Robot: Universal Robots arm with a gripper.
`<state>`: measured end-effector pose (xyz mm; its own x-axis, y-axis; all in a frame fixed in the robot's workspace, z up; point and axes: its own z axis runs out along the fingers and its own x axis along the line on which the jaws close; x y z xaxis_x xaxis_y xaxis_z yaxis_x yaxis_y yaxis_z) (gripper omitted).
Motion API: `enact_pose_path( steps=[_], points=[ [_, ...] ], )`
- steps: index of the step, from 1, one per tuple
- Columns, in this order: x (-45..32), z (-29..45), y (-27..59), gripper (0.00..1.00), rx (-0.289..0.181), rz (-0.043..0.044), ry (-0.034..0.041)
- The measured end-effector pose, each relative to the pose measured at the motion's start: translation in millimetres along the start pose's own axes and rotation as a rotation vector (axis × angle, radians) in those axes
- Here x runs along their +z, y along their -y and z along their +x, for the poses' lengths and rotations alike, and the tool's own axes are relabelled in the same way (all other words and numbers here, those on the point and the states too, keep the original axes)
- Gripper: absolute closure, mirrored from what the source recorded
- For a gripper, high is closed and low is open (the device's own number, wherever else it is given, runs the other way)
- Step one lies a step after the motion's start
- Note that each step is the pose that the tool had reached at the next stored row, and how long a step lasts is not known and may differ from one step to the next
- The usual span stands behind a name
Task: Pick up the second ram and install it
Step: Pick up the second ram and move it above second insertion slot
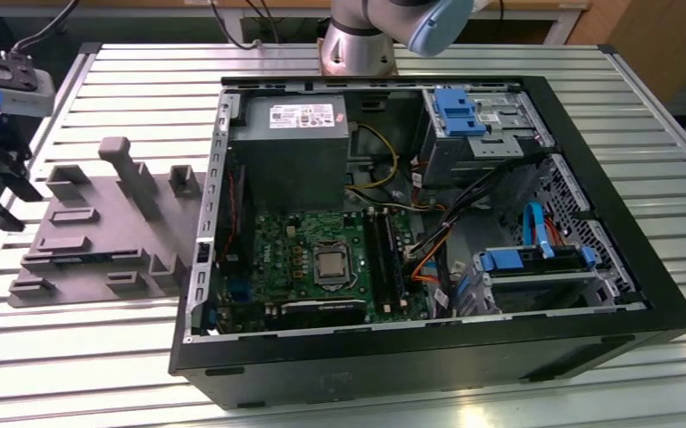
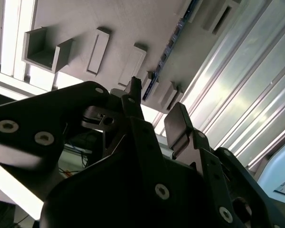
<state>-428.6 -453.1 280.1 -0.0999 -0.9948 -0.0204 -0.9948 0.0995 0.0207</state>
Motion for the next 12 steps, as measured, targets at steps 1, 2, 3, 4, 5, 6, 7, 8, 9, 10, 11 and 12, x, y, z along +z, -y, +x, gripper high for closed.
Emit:
enact_pose_path(
  steps=[1, 2, 3, 4, 5, 6, 7, 8, 9, 10, 11, 12],
  points=[
    [1.8, 0.0, 0.0, 0.53, 0.000, 0.0000, 0.0000],
    [3.5, 0.1, 0.1, 0.53, 0.000, -0.0001, -0.0004],
    [5.5, 0.2, 0.1, 0.53, 0.000, 0.0000, -0.0005],
    [7.4, 0.2, 0.2, 0.53, 0.000, 0.0000, -0.0006],
    [9.1, 0.3, 0.2, 0.53, 0.000, 0.0001, -0.0006],
    [10.6, 0.5, 0.2, 0.53, 0.000, 0.0000, -0.0008],
    [11.9, 0.7, 0.3, 0.53, 0.000, 0.0000, -0.0009],
    [13.3, 1.0, 0.4, 0.53, 0.000, 0.0001, -0.0010],
    [14.4, 1.1, 0.4, 0.53, 0.000, 0.0001, -0.0012],
    [14.8, 1.2, 0.4, 0.53, 0.000, 0.0001, -0.0020],
    [14.8, 1.2, 0.4, 0.53, 0.000, 0.0000, -0.0029],
    [14.8, 1.2, 0.4, 0.53, 0.000, 0.0001, -0.0029]
  ],
)
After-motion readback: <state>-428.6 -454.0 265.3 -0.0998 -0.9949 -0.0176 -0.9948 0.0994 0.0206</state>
